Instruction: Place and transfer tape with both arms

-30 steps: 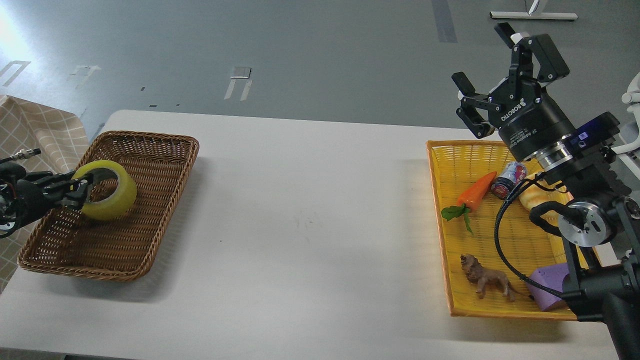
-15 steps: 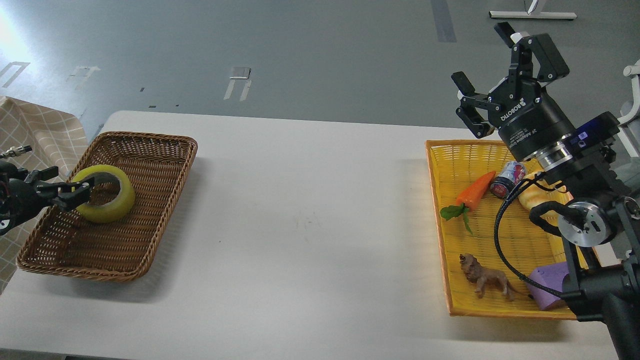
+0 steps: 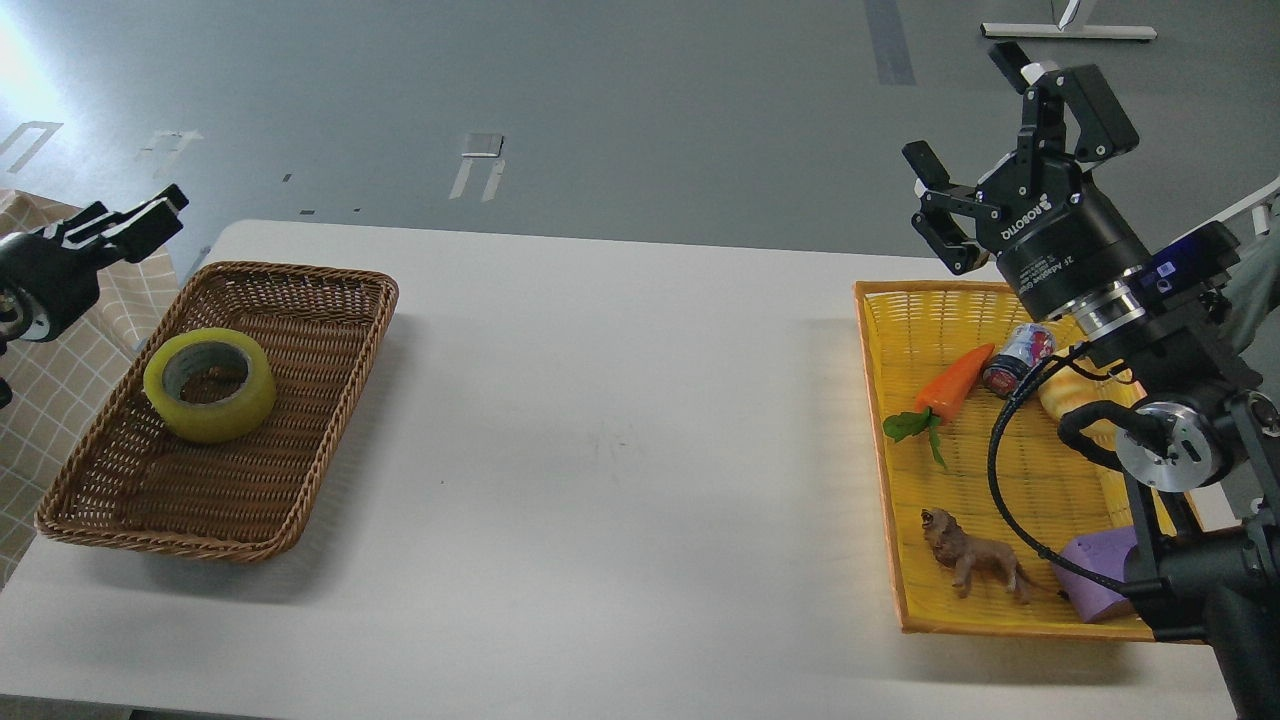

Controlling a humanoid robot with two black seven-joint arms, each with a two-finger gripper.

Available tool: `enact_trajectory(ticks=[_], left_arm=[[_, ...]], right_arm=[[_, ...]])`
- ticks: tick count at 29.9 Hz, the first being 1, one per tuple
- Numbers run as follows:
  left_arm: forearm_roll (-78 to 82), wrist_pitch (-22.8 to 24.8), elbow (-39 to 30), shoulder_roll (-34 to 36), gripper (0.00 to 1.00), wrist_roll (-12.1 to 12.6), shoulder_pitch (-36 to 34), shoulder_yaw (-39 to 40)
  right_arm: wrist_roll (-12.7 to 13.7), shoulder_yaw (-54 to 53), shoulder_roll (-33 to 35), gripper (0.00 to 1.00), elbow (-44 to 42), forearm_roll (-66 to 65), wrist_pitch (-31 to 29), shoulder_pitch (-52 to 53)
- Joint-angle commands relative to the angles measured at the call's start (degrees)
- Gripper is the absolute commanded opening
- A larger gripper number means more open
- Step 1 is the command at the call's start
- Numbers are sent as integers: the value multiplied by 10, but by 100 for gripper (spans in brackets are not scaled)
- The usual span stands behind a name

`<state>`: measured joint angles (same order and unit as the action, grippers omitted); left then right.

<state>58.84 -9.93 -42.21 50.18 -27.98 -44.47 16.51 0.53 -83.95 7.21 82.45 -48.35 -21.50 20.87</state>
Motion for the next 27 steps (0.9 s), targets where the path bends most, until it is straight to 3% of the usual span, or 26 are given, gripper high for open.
enact_trajectory(ticks=[1, 7, 11, 14, 16, 17, 19, 21, 22, 27], left_arm=[[-133, 5, -45, -13, 98, 0, -34, 6], [-295, 27, -147, -30, 98, 0, -80, 17], [-308, 32, -199, -34, 98, 0, -82, 40], [-308, 81, -238, -32, 98, 1, -85, 68], [-312, 153, -239, -43, 98, 72, -95, 123], [-312, 153, -239, -43, 98, 72, -95, 123], [-311, 201, -242, -92, 98, 149, -99, 173], [-310, 219, -247, -131, 98, 185, -107, 206], [-311, 225, -249, -156, 98, 198, -113, 218], [-312, 220, -312, -209, 98, 199, -94, 243]], right_arm=[[0, 6, -1, 100, -1, -1, 0, 2], [0, 18, 0, 100, -1, -38, 1, 14], [1, 18, 1, 100, 1, -43, 1, 15], [1, 18, 1, 100, 1, -45, 1, 17], [2, 19, 3, 100, 0, -47, 1, 19], [2, 19, 3, 100, 0, -47, 1, 19], [2, 18, 4, 100, 0, -47, 1, 22], [2, 19, 4, 100, 1, -49, 1, 32], [3, 19, 4, 100, 1, -56, 2, 40], [4, 20, 3, 100, -1, -83, 2, 79]])
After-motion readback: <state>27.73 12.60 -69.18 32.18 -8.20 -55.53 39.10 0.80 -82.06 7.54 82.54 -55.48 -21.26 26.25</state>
